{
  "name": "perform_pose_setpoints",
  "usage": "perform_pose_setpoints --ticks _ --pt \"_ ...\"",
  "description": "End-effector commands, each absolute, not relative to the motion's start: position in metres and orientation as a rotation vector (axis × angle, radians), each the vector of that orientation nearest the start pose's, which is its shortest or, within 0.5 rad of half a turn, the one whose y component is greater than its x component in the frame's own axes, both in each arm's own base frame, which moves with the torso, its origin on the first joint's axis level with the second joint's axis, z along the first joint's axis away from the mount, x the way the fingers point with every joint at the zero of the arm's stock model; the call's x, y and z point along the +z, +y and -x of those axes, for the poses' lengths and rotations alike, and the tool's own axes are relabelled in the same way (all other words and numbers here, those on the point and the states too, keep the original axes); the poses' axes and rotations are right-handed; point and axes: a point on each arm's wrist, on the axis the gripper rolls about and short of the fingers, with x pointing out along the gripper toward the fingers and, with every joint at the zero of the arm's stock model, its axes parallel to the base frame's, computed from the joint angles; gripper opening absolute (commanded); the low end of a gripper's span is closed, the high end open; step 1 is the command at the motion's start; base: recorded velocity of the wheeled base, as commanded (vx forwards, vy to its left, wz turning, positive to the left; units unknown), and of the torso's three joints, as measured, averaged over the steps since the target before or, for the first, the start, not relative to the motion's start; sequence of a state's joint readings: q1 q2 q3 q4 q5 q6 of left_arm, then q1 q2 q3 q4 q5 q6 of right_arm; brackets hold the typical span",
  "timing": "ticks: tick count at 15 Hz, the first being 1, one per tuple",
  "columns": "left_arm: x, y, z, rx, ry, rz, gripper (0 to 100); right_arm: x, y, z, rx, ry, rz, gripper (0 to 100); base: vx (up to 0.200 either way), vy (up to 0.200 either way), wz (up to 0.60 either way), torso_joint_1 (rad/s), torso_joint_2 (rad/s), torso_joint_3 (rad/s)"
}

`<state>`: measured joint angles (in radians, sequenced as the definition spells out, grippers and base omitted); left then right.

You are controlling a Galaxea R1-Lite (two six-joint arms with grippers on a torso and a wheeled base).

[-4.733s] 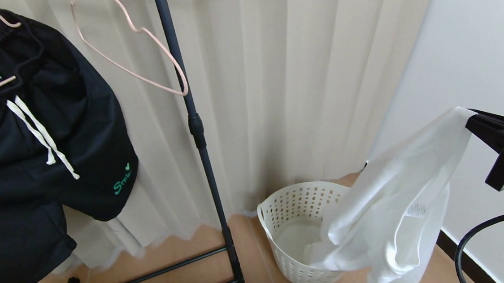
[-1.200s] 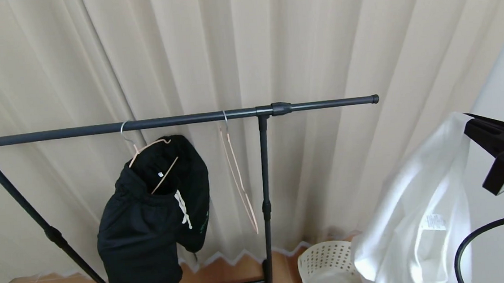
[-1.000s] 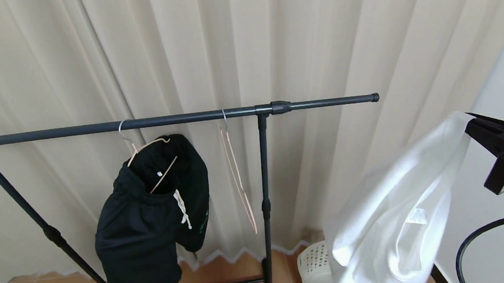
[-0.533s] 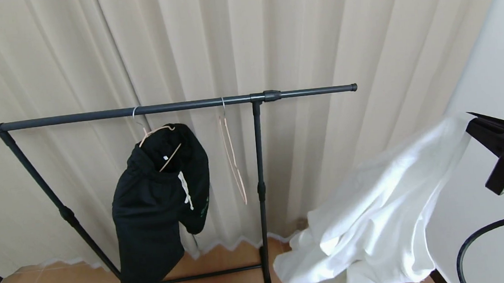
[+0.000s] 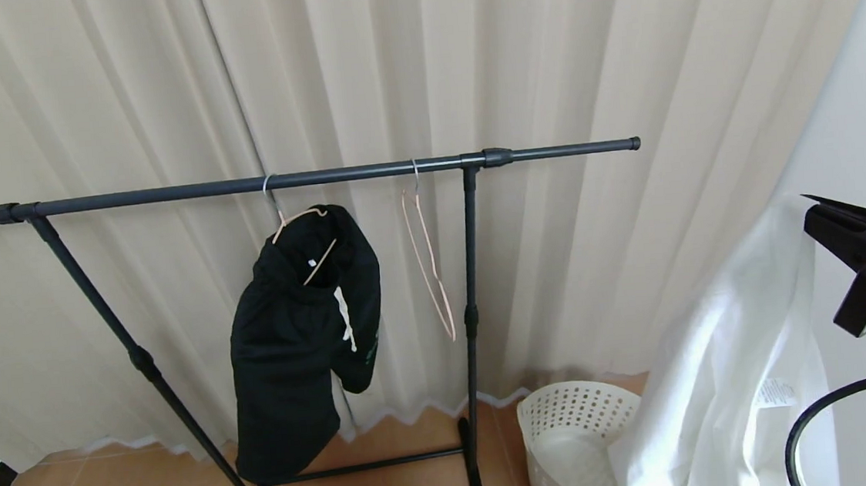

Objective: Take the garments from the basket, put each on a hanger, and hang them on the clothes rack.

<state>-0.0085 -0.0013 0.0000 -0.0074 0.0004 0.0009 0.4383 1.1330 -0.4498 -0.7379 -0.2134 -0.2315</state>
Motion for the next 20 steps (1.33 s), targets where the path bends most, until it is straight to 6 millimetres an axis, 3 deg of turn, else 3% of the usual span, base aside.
perform_pose_setpoints --ticks 1,4,7,9,12,13,14,16,18,20 --pt "0.076 0.000 0.023 -0.012 -0.008 -0.009 100 0.223 0.063 -0.146 0.220 -0.067 0.217 0 0.000 0.000 0.00 0.000 0.00 0.000" --pt "0.076 0.000 0.022 -0.036 0.012 -0.113 100 0.221 0.063 -0.146 0.222 -0.060 0.222 0 0.000 0.000 0.00 0.000 0.00 0.000" --pt "0.079 -0.001 0.010 -0.039 0.159 -0.121 100 0.216 0.076 -0.154 0.276 -0.027 0.259 0 0.000 0.000 0.00 0.000 0.00 0.000" --pt "0.079 -0.001 0.001 -0.070 0.269 -0.151 100 0.212 0.106 -0.194 0.348 0.034 0.230 0 0.000 0.000 0.00 0.000 0.00 0.000" --pt "0.083 -0.001 -0.005 -0.081 0.326 -0.167 100 0.204 0.121 -0.216 0.368 0.097 0.135 0 0.000 0.000 0.00 0.000 0.00 0.000" --pt "0.127 -0.001 -0.021 -0.080 0.292 -0.179 100 0.199 0.129 -0.229 0.379 0.116 0.125 0 0.000 0.000 0.00 0.000 0.00 0.000" --pt "0.139 -0.001 -0.028 -0.083 0.300 -0.160 100 0.200 0.130 -0.231 0.380 0.113 0.122 0 0.000 0.000 0.00 0.000 0.00 0.000" --pt "0.170 -0.009 -0.067 -0.186 0.383 -0.106 100 0.203 0.136 -0.238 0.383 0.112 0.088 0 0.000 0.000 0.00 0.000 0.00 0.000" --pt "0.193 -0.041 -0.120 -0.287 0.493 -0.063 100 0.204 0.144 -0.251 0.371 0.122 0.041 0 0.000 0.000 0.00 0.000 0.00 0.000" --pt "0.198 -0.098 -0.175 -0.331 0.570 -0.055 100 0.202 0.149 -0.262 0.315 0.126 0.034 0 0.000 0.000 0.00 0.000 0.00 0.000"
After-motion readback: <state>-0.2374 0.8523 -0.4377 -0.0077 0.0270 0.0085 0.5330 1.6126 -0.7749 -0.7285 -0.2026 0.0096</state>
